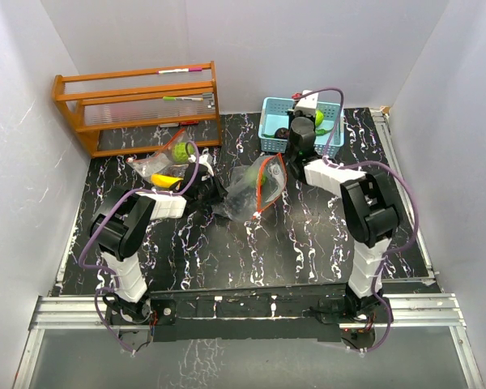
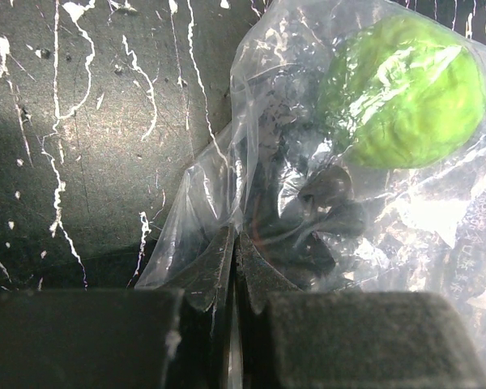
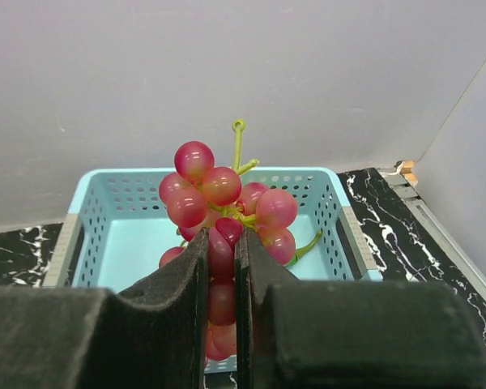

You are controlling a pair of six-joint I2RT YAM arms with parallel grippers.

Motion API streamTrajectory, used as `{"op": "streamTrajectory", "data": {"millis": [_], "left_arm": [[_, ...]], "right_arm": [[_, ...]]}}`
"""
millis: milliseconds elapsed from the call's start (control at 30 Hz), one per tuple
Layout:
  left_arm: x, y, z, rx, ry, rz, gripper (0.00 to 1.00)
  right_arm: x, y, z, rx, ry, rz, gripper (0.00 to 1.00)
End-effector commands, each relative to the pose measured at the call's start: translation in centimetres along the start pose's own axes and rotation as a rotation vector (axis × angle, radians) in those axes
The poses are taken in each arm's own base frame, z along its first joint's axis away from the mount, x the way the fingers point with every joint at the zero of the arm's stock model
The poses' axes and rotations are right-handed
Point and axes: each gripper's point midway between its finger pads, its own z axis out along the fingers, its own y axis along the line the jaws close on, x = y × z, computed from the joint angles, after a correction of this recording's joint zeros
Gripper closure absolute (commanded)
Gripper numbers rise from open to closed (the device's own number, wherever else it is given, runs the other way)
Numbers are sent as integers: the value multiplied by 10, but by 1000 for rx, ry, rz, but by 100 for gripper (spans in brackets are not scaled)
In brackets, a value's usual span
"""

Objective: Open the zip-top bag and remove the fake food
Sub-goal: Place the fake fruit in the bin, then pick up the fake fruit from the zipper food storage bag.

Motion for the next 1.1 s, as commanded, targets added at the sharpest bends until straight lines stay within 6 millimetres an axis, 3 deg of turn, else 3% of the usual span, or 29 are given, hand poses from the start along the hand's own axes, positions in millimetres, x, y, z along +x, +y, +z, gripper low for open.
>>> {"op": "streamTrajectory", "data": {"millis": [0, 33, 133, 167, 233, 300, 400, 433, 500, 767, 933, 1067], "left_arm": [[-2, 0, -4, 8, -1, 13, 100], [-2, -2, -4, 16, 2, 15, 100], [-3, -5, -6, 29, 3, 25, 100], [-3, -6, -7, 28, 1, 28, 100], [-5, -4, -8, 19, -3, 35, 100], [-6, -4, -8, 17, -7, 38, 100], [-6, -5, -8, 22, -6, 33, 100], [-5, -5, -8, 22, -6, 33, 100], [-6, -5, -7, 21, -7, 30, 100], [-5, -3, -6, 10, -7, 25, 100], [-8, -4, -7, 9, -14, 28, 100], [-6, -4, -7, 19, -12, 21, 100]], "right_arm": [[-7, -12, 29, 82, -78, 20, 91], [3, -13, 34, 89, -59, 6, 85], [22, -10, 39, 110, -10, -36, 37], [21, -9, 38, 100, -7, -38, 26], [14, -6, 30, 57, -11, -21, 14], [8, -8, 21, 29, 11, 5, 13], [9, -13, -4, -20, 61, 77, 18], [-1, -15, -15, -49, 58, 118, 22], [-10, -9, -36, -144, 81, 187, 31], [-8, 9, -114, -437, 208, 331, 68], [6, 45, -155, -652, 322, 350, 81], [24, 80, -187, -774, 390, 331, 81]]}}
